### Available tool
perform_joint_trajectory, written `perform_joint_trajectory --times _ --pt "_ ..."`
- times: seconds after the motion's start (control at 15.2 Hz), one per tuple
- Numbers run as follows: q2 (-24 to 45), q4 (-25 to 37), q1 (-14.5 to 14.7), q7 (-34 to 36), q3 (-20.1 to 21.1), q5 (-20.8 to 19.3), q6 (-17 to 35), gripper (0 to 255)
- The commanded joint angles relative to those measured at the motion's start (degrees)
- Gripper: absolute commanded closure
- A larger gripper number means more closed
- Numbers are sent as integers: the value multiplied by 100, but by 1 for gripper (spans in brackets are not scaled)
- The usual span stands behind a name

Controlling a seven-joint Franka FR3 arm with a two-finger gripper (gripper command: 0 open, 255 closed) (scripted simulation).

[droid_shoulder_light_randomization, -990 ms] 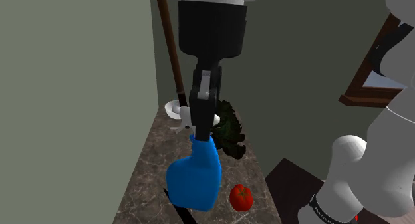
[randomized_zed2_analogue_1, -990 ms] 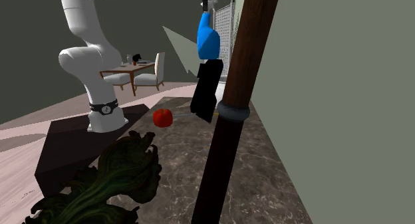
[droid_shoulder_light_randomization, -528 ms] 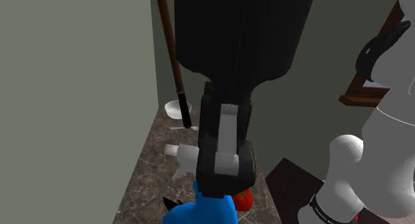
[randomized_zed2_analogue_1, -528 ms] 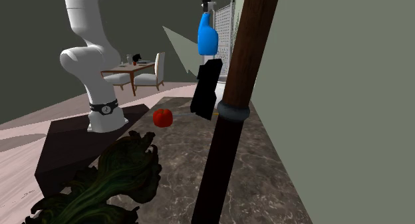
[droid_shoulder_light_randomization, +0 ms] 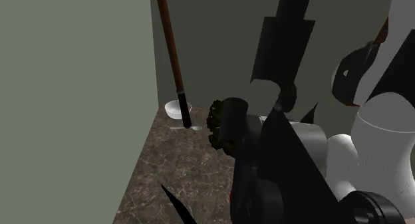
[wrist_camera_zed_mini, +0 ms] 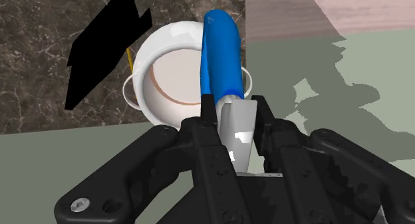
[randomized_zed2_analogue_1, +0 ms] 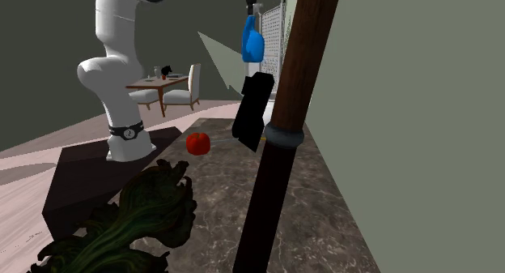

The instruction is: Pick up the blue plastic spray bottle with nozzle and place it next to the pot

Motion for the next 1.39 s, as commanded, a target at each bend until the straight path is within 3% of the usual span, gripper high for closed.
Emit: perform_joint_trajectory --times 0.0,0.07,0.13,0.26,0.53,0.86,1.32 --pt "458 633 550 372 72 -372 -257 255" --pt "777 1142 942 522 65 -628 -477 255" --pt "1507 2492 1874 637 -80 -1215 -1066 255" --pt "943 1233 1180 702 84 -746 -425 255" --pt "432 49 568 667 216 -342 261 255" --pt "12 -944 160 571 234 -11 899 255" --pt "-382 -1982 -157 444 214 284 1628 255"
